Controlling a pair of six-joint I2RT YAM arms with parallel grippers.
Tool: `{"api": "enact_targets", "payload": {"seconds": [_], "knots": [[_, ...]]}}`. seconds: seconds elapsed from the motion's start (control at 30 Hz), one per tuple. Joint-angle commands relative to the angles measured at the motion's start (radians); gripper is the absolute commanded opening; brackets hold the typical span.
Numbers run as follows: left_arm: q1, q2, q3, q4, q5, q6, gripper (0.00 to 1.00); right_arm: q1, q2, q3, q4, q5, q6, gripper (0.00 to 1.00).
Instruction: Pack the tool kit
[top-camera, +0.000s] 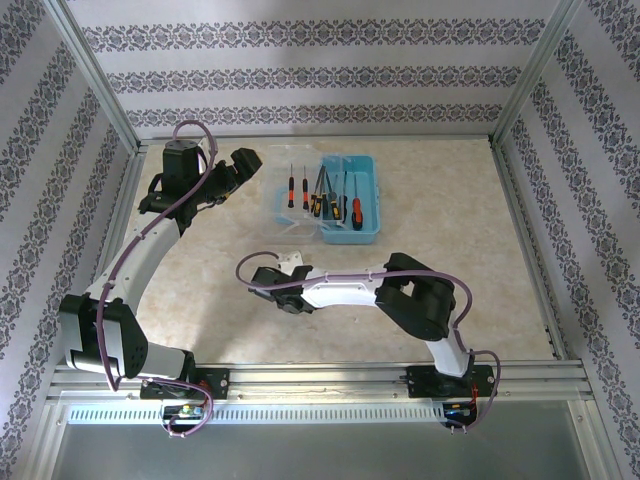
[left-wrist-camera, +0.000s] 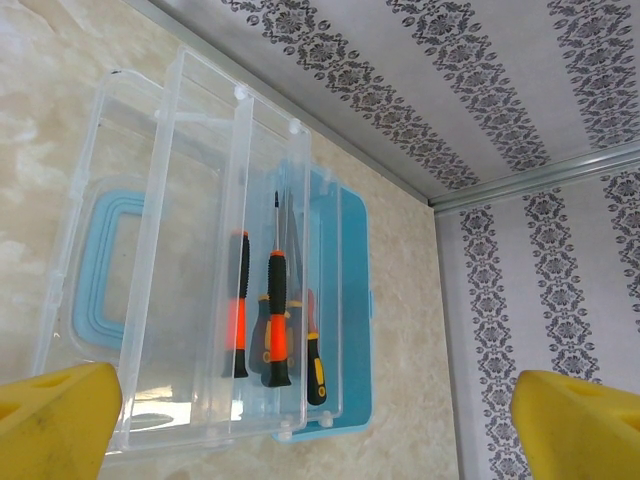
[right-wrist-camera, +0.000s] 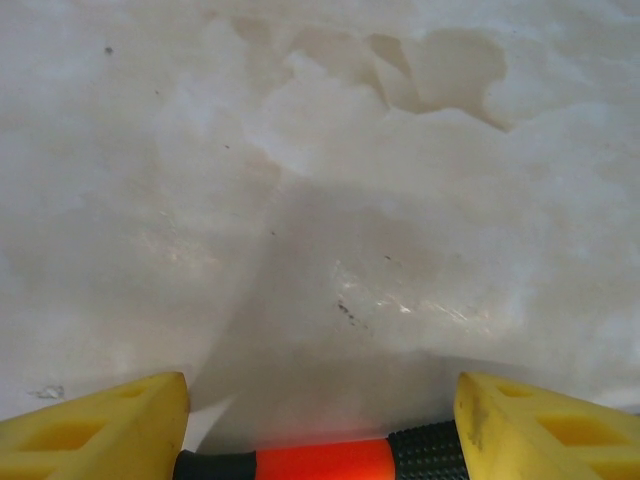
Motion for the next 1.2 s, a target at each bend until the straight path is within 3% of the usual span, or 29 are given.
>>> {"api": "enact_targets", "payload": {"seconds": [0.0, 0.3, 0.93, 1.17], "knots": [[0.008, 0.011, -0.012, 0.043, 0.019, -0.012, 1.0, 0.006, -0.04, -0.059, -0.062, 0.006, 0.02, 0.7], [0.004, 0.016, -0.011, 0.045, 0.023, -0.014, 1.0, -0.007, -0.132, -0.188, -0.055, 0.0, 0.008, 0.7], [-0.011, 0.024, -0.009, 0.04, 0.022, -0.007, 1.0, -0.067, -0.314, -0.246, 0.058, -0.105, -0.109, 0.72], [-0.095, 0.048, -0.005, 0.033, 0.021, 0.002, 1.0, -0.078, -0.418, -0.399, 0.147, -0.187, -0.011, 0.72]]}}
